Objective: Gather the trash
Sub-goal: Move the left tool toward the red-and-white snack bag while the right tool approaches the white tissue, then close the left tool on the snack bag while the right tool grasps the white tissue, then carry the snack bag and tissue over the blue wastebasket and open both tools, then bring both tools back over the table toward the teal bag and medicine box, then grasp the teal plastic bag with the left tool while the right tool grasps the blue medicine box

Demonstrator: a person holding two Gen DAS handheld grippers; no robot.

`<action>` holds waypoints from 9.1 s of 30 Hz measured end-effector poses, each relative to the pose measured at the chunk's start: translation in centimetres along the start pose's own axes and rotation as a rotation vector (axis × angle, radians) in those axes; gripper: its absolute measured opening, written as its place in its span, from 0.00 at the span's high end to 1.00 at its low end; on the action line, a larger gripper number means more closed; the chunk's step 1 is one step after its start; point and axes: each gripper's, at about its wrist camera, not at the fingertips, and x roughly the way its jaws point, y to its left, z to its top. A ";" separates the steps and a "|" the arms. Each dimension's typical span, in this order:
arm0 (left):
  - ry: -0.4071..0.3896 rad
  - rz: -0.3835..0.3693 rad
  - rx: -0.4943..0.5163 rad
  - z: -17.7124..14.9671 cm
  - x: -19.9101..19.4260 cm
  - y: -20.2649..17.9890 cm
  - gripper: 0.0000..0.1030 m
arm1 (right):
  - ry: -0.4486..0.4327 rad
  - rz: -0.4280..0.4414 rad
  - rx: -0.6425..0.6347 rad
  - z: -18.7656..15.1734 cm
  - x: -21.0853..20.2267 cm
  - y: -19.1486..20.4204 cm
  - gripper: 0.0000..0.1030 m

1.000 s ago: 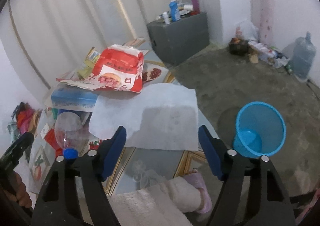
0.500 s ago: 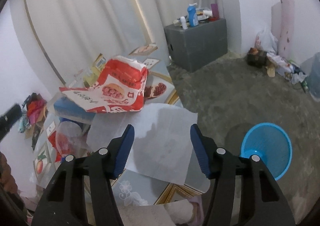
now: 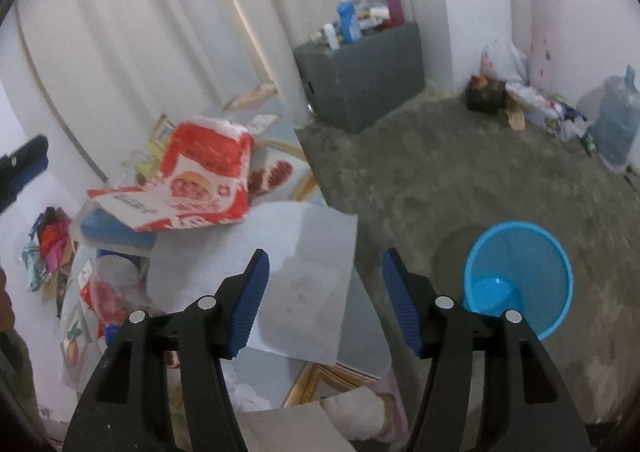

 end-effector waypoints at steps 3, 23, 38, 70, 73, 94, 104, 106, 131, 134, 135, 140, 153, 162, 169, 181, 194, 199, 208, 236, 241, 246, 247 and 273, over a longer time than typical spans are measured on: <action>0.059 -0.015 -0.068 -1.4 1.1 1.0 0.44 | 0.054 -0.013 0.005 -0.1 1.6 -0.3 0.44; 0.251 -0.251 -0.374 -4.3 6.3 0.6 0.44 | 0.118 -0.033 0.008 -0.5 3.6 -0.7 0.44; 0.223 -0.162 -0.431 -4.9 7.8 0.4 0.59 | 0.140 -0.022 -0.026 -1.4 4.4 0.1 0.44; 0.049 -0.217 -0.120 -3.9 3.1 -5.9 1.00 | -0.003 -0.089 0.049 -0.5 0.1 -3.4 1.00; 0.051 -0.246 -0.091 -3.2 3.1 -7.4 1.00 | -0.049 -0.120 0.084 -0.1 -1.4 -5.0 1.00; 0.390 -0.454 0.303 -3.0 20.8 -31.4 1.00 | -0.131 -0.357 0.463 -0.2 -1.7 -22.8 1.00; 0.532 -0.368 0.442 -9.2 32.0 -39.0 0.99 | -0.055 -0.335 0.530 -1.1 4.4 -28.6 1.00; 0.553 -0.363 0.433 -10.0 33.9 -39.5 0.96 | -0.034 -0.306 0.560 -1.5 5.8 -29.7 1.00; 0.376 -0.416 0.336 -3.8 25.3 -36.1 0.41 | -0.065 -0.264 0.544 -2.7 0.8 -27.4 0.47; 0.351 -0.428 0.307 -2.7 22.1 -34.2 0.40 | -0.062 -0.272 0.493 -2.6 -0.3 -25.4 0.44; 0.334 -0.421 0.300 -2.1 20.5 -33.1 0.37 | -0.056 -0.267 0.471 -2.5 -0.9 -24.4 0.44; 0.242 -0.351 0.264 -0.2 14.7 -28.5 0.33 | -0.060 -0.231 0.355 -0.8 -2.5 -19.9 0.44; -0.027 -0.093 0.087 2.5 2.1 -10.0 0.33 | -0.134 -0.012 0.035 5.9 -1.9 -5.7 0.44; -0.102 0.164 -0.134 0.0 -3.3 5.1 0.33 | -0.090 0.148 -0.145 8.3 0.7 4.3 0.44; -0.044 0.216 -0.276 -2.9 -3.0 12.7 0.33 | -0.034 0.226 -0.253 9.8 3.1 12.0 0.44; 0.066 0.196 -0.342 -4.7 3.6 16.7 0.36 | 0.012 0.328 -0.327 11.8 6.4 17.6 0.44; 0.193 0.210 -0.333 -5.7 8.7 18.3 0.53 | 0.056 0.371 -0.366 10.2 6.4 18.0 0.44; 0.222 0.222 -0.328 -6.5 9.3 18.4 0.69 | 0.048 0.357 -0.347 10.1 5.8 17.3 0.44; 0.227 0.210 -0.324 -7.8 6.1 18.3 0.73 | 0.056 0.344 -0.319 8.9 4.4 16.6 0.44; 0.230 0.201 -0.346 -12.8 -1.4 16.2 0.60 | 0.092 0.339 -0.360 5.2 3.1 17.4 0.40; 0.251 0.211 -0.347 -13.1 -0.9 16.6 0.60 | 0.069 0.324 -0.523 4.9 2.8 18.4 0.32; 0.268 0.218 -0.346 -13.3 -0.6 16.8 0.60 | 0.093 0.435 -0.737 5.2 3.6 19.7 0.25; 0.273 0.219 -0.347 -13.3 -0.5 16.9 0.60 | 0.107 0.467 -0.806 5.5 3.9 20.3 0.24; 0.374 0.270 -0.254 -12.3 1.3 16.0 0.57 | 0.394 0.779 -1.170 6.7 11.1 24.7 0.16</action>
